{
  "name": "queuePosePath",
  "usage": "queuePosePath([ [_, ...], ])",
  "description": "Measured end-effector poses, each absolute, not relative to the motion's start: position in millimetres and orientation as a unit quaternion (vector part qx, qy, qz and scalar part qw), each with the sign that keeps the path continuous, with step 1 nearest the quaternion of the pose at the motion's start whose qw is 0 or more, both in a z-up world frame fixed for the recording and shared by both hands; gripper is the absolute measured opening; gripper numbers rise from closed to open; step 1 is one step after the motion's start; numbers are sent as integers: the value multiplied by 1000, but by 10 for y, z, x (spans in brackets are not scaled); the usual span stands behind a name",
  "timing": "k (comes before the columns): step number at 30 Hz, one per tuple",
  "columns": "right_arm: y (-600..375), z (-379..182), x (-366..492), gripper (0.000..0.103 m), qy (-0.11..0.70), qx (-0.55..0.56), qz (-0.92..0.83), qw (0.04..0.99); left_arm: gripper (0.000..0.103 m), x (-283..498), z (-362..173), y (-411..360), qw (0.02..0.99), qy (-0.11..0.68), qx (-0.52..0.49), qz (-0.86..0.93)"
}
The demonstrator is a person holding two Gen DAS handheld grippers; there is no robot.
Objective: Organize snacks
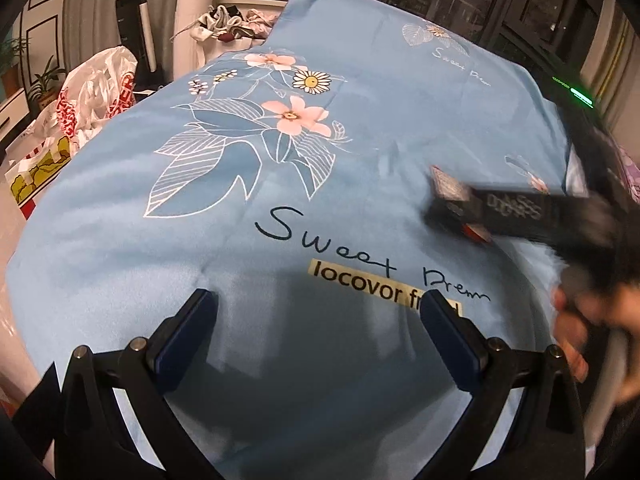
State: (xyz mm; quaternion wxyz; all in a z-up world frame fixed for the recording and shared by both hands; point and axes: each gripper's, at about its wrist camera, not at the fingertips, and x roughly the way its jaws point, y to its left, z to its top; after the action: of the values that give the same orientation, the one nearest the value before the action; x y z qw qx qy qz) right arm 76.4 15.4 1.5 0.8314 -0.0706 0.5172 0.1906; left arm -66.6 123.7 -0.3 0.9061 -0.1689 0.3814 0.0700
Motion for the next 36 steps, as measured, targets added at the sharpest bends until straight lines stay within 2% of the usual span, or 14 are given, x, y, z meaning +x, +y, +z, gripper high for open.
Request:
queuePosePath([
  [12, -942, 72, -240, 63, 534, -44, 150, 831, 102, -690, -1, 982, 910, 383, -150, 56],
  [14, -1032, 106, -245, 66, 538, -19, 146, 830, 102, -725, 31, 926, 910, 375, -174, 12],
  [18, -1296, 194, -188, 73, 535, 100, 179, 819, 102, -727, 71, 831, 889, 361, -260, -112],
  [22, -1465, 190, -108, 76, 521, 138, 193, 820, 102, -679, 57, 637, 858, 362, -309, -195],
  [25, -1580, 106, -62, 84, 515, 137, 169, 829, 102, -645, 47, 436, 865, 377, -275, -185],
  [28, -1717, 44, -33, 87, 502, 190, 187, 823, 102, -646, 81, 217, 880, 383, -213, -182],
  [34, -1769, -44, 80, 88, 499, 248, 227, 799, 102, -568, 32, -191, 855, 400, -192, -269],
  [36, -1754, -38, 84, 88, 497, 249, 233, 798, 102, -568, 28, -294, 866, 383, -183, -263],
])
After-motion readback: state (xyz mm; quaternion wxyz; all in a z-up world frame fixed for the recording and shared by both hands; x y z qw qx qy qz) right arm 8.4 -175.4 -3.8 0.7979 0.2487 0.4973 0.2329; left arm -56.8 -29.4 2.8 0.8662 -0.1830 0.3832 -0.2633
